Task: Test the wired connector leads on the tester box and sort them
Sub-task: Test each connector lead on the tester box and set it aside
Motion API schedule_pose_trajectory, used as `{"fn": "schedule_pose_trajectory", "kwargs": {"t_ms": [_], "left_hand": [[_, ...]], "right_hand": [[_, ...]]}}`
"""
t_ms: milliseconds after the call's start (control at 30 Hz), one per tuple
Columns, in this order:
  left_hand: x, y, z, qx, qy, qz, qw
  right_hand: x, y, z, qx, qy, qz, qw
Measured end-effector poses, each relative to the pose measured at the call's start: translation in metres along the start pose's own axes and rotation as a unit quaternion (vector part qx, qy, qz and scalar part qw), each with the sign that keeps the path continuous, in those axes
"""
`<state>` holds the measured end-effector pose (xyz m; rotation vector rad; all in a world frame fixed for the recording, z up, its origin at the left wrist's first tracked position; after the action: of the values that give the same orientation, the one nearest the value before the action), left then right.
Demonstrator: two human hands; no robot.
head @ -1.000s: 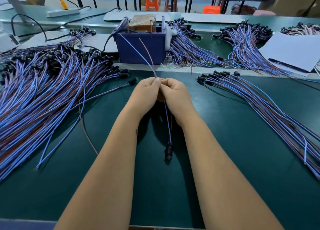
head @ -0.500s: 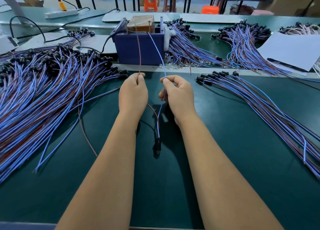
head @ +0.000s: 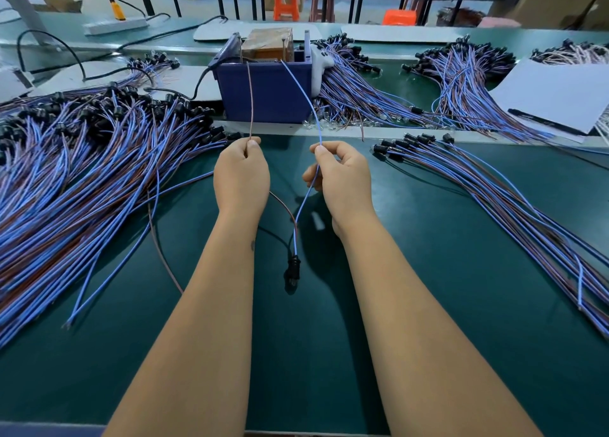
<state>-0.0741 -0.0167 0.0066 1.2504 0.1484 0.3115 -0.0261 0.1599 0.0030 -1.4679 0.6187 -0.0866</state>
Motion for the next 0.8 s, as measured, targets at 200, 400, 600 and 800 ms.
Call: {"fn": "schedule_pose_trajectory", "kwargs": {"t_ms": [200, 400, 600, 800], "left_hand": [[-0.0004, 0.0006, 0.0046, 0.026, 0.012, 0.003, 1.0], [-0.0029, -0.0025, 0.0036, 0.039, 0.006, 0.011, 0.999], [-0.0035, -0.0015, 0.0015, 0.036, -0.005, 0.005, 0.999], [-0.0056, -0.0031, -0.0004, 0.037, -0.009, 0.002, 0.999]], "right_hand": [[-0.0001, 0.0035, 0.0008, 0.002, 0.003, -0.014, 1.0], [-0.0008, 0.0041, 0.0, 0.003, 0.003, -0.018, 1.0], [-0.0006, 0.0032, -0.0002, 0.005, -0.001, -0.017, 1.0], [-0.0003, 0.0036, -0.0006, 0.009, -0.005, -0.017, 1.0]]}}
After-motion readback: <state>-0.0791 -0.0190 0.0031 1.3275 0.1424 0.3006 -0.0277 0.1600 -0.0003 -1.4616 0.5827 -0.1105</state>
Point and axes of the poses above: each hand's wrist, its own x-axis away from the middle knuckle, its own z-axis out of the back of the hand, y = z × x, the point moved 9 cm from there along -x, towards the middle knuckle, and after that the axes turned 14 degrees about z, right-handed, at the moved point
